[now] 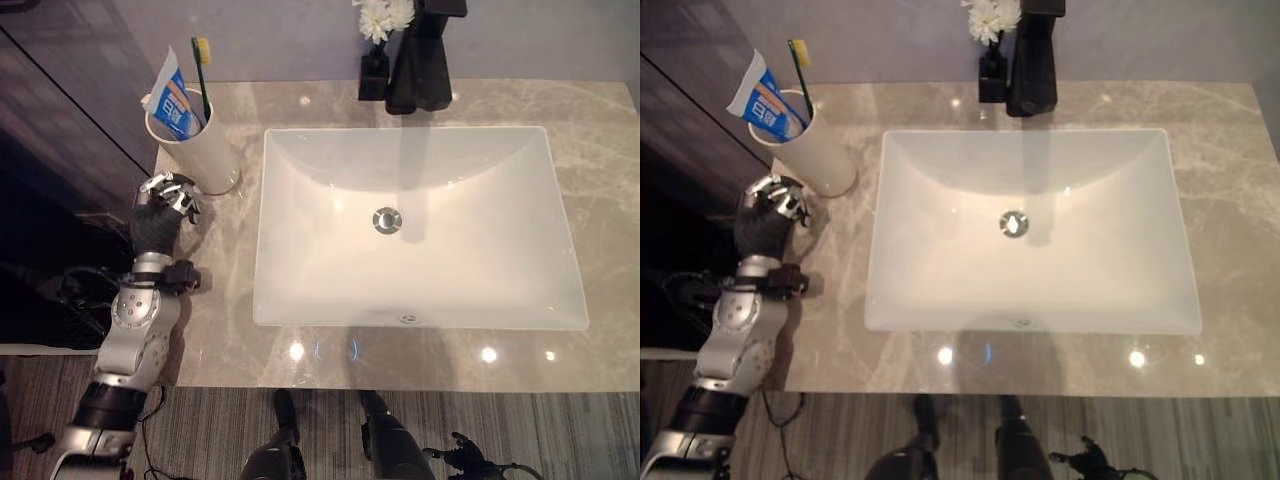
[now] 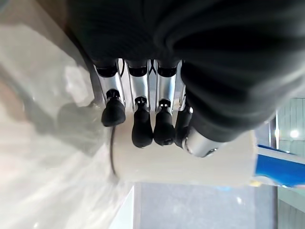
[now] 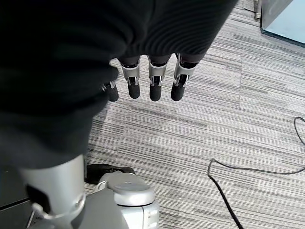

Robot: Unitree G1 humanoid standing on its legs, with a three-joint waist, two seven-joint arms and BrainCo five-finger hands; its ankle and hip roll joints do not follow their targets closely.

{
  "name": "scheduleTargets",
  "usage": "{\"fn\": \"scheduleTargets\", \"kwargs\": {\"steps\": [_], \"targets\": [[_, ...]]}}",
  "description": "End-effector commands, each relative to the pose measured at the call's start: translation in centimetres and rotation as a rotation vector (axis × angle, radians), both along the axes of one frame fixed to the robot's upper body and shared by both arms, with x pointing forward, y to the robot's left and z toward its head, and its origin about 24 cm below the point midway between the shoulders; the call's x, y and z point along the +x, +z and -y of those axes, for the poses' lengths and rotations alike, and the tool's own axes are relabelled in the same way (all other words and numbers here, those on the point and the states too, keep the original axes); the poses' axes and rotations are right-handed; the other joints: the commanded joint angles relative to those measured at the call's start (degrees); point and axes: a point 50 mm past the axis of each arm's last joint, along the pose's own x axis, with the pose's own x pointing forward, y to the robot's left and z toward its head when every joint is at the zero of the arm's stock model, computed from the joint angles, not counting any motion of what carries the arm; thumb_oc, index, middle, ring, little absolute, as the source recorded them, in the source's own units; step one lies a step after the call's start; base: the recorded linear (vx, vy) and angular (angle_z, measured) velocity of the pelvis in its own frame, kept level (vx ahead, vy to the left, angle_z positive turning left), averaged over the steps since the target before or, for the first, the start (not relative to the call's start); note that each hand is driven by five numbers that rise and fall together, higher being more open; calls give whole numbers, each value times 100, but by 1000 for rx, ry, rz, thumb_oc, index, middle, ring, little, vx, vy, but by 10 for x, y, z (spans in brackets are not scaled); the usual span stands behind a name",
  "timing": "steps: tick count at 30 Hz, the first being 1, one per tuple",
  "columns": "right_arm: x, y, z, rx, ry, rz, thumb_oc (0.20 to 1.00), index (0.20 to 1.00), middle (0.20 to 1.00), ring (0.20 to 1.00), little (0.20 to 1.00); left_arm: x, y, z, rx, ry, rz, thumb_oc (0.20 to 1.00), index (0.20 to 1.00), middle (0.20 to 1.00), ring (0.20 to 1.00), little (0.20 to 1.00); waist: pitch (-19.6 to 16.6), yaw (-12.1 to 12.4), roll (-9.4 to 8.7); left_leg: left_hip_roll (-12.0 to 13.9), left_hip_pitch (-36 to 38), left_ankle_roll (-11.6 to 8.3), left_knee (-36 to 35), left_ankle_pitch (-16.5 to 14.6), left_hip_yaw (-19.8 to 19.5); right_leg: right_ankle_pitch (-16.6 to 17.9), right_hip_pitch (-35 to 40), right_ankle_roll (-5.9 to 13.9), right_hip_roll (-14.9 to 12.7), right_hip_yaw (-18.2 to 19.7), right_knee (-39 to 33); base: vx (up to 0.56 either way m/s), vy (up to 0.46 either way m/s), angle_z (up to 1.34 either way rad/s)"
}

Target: Put brush and paste in cup on sink, flatten towel.

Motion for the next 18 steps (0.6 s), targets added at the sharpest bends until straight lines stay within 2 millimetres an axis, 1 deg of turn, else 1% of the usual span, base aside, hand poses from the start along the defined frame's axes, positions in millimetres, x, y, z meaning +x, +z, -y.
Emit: {"fn": "scheduleTargets", "kwargs": {"steps": [1,4,7,10,14,18], "targets": [[-2,0,2,-9,46,-18,1000,1000,1000,1000,1000,4,16,-11,28,42,43,200,200,200,200,200,48,-135,-123,60,-38,-143,29,32,-322,-279,283,314,-316,-267,29,0,0,0],[4,2,1,-6,61,3,1000,1000,1000,1000,1000,15,28,-14,43,69,60,200,200,200,200,200,24,-197,-148,88,-90,-164,29,50,-320,-263,227,326,-294,-248,29,4,-4,-1],[6,3,-1,-2,73,13,1000,1000,1000,1000,1000,21,36,-13,54,74,71,200,200,200,200,200,11,-241,-163,111,-135,-186,29,67,-337,-259,185,330,-281,-222,29,0,0,0],[8,3,-2,-3,80,19,1000,1000,1000,1000,1000,28,41,-10,62,69,75,200,200,200,200,200,-2,-272,-179,130,-173,-203,29,75,-356,-250,146,329,-269,-216,29,0,0,0],[12,4,-3,-3,88,32,1000,1000,1000,1000,1000,33,46,-11,71,80,75,200,200,200,200,200,-15,-306,-188,137,-202,-211,29,77,-352,-239,116,331,-256,-196,29,0,0,0],[14,5,-4,-2,99,43,1000,1000,1000,1000,1000,38,50,-20,101,125,59,200,200,200,200,200,-38,-352,-205,151,-213,-219,29,69,-323,-222,82,341,-250,-150,29,0,0,0]]}}
